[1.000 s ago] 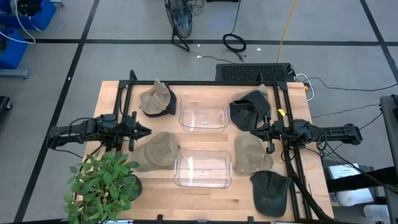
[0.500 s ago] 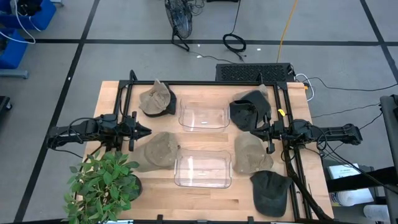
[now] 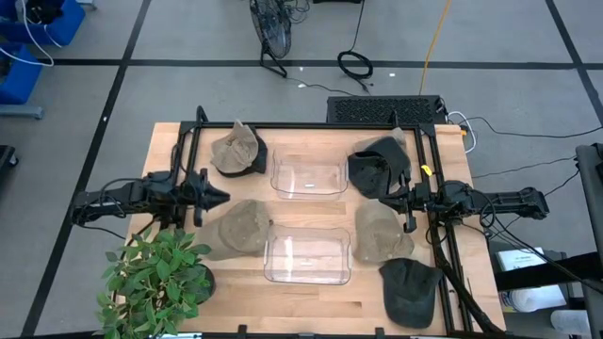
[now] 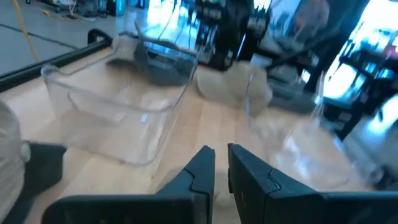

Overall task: Pick & Place hat
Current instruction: Put the brown cap into the top transparent bin

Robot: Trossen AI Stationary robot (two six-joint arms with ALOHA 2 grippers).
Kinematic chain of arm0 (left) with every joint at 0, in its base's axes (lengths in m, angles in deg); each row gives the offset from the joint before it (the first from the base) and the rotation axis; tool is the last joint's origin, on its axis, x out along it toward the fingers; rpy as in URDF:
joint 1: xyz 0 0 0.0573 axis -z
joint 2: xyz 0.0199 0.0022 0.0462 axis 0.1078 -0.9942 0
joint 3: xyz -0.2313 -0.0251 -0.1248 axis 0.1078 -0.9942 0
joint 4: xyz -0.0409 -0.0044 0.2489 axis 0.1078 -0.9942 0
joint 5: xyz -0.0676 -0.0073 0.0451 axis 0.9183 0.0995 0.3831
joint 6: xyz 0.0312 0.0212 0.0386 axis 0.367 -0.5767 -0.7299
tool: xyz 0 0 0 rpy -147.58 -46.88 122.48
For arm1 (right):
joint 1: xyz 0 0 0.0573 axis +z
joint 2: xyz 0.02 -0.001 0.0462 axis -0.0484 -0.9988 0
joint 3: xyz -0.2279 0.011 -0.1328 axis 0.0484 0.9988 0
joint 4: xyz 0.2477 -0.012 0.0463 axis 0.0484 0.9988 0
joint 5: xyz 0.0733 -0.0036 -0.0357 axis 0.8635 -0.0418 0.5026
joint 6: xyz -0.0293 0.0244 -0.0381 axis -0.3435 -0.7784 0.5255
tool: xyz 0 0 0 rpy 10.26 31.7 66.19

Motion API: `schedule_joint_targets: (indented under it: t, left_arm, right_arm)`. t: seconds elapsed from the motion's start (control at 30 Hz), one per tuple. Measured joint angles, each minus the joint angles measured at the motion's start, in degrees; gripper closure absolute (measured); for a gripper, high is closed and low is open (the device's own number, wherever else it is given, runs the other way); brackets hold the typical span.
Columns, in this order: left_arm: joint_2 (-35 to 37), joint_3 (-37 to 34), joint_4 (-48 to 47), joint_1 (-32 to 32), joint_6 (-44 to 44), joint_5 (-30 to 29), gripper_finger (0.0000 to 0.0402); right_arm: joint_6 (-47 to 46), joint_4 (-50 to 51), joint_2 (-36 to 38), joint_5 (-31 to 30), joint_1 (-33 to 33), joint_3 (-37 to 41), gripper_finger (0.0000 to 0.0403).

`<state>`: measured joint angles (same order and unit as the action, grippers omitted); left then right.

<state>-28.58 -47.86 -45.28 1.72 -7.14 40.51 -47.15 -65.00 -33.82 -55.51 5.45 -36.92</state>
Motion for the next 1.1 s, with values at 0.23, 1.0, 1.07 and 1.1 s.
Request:
schedule_joint_targets:
  t: [0.23,1.0,1.07,1.1]
  left_arm:
    - [-0.1,0.0,6.2,0.0,0.8,1.1,0.0351]
    - [-35.3,23.6,-2.9,0.0,7.0,-16.0,0.0399]
    - [-39.3,27.7,-5.2,0.0,4.0,-17.5,0.0399]
    - [-41.2,29.5,-5.7,0.0,2.9,-18.4,0.0399]
  right_arm:
    - [0.0,0.0,0.0,0.0,0.0,0.0,0.0403]
    - [0.0,0.0,0.0,0.0,0.0,0.0,0.0403]
    - [0.0,0.0,0.0,0.0,0.0,0.0,0.0403]
    - [0.0,0.0,0.0,0.0,0.0,0.0,0.0403]
